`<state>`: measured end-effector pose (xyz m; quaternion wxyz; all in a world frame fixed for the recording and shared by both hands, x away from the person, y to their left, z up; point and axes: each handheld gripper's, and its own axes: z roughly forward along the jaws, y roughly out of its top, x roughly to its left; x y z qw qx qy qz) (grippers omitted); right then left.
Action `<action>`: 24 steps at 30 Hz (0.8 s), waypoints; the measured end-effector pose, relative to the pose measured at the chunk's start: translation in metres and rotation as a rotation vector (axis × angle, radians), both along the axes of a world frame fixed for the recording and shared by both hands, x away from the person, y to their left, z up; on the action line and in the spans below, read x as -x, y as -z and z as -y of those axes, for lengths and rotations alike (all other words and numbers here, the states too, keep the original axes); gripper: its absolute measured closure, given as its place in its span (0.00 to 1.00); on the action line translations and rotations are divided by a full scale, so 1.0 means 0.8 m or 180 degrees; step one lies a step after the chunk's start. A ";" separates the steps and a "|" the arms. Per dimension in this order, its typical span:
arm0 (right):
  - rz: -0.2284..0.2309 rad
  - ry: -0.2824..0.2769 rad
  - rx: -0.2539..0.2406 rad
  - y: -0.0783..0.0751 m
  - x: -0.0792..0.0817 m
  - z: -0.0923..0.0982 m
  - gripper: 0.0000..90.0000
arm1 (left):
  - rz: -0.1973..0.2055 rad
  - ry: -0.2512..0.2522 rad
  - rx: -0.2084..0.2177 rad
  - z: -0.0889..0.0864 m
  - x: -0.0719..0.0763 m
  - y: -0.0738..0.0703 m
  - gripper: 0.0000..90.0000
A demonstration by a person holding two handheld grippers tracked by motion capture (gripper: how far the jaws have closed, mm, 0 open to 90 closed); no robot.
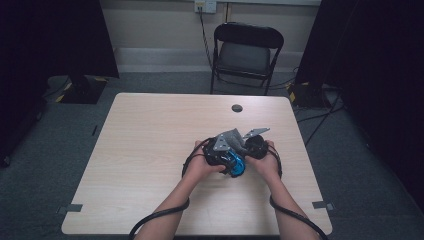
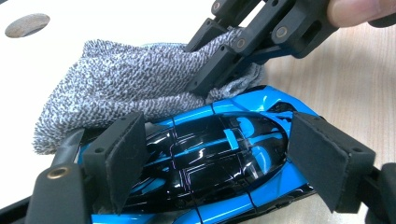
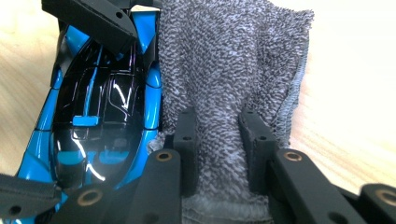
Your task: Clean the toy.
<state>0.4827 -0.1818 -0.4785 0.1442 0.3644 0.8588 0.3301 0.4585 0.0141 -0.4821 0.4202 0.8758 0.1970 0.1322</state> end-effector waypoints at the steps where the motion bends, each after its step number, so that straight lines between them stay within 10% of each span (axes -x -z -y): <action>1: -0.0007 -0.0007 -0.0011 0.000 0.000 0.001 0.80 | -0.0002 -0.0001 0.0000 0.000 0.000 0.000 0.22; 24: -0.0044 -0.0126 0.0012 -0.002 0.007 0.016 0.80 | -0.0020 0.0003 -0.0015 0.000 -0.001 -0.001 0.22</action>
